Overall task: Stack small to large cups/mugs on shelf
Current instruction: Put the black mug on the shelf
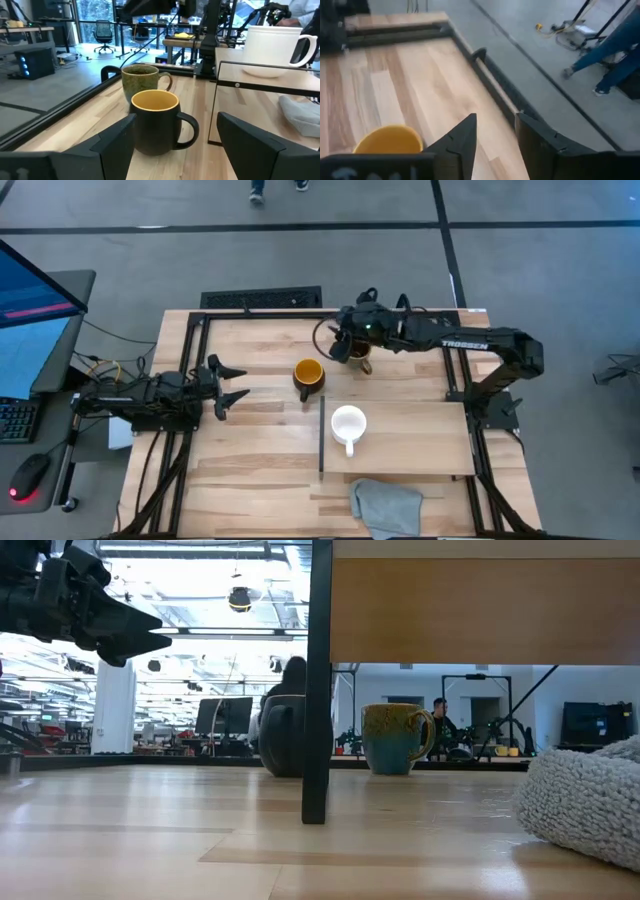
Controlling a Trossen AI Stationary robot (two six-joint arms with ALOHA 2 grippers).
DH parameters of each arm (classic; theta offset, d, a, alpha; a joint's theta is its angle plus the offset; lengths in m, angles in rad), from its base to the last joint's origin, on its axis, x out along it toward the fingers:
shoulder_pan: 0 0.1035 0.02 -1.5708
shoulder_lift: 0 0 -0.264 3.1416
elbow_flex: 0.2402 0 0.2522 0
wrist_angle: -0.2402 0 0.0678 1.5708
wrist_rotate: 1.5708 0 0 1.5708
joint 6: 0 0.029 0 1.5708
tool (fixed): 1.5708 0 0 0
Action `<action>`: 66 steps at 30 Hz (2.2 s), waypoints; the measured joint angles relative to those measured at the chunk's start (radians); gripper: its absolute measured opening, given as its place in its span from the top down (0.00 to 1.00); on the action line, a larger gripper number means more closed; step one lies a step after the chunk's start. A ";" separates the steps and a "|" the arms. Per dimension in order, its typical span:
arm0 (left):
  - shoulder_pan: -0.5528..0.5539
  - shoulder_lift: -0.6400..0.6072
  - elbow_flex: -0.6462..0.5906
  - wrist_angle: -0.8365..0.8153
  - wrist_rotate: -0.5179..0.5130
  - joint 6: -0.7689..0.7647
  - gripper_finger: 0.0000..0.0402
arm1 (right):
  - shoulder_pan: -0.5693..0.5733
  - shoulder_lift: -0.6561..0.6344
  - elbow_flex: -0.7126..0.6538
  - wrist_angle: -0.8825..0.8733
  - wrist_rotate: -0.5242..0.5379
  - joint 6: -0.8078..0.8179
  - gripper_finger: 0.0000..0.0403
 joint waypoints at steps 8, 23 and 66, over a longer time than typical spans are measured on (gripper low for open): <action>0.000 0.000 0.000 0.000 0.000 0.003 0.34 | 0.051 0.045 -0.001 0.010 -0.022 0.027 0.58; 0.000 0.000 0.000 -0.001 -0.001 -0.008 0.34 | 0.182 0.027 -0.001 0.123 -0.022 0.026 0.57; 0.000 0.000 -0.001 -0.001 -0.003 -0.008 0.34 | 0.185 0.027 -0.003 0.062 -0.019 0.015 0.58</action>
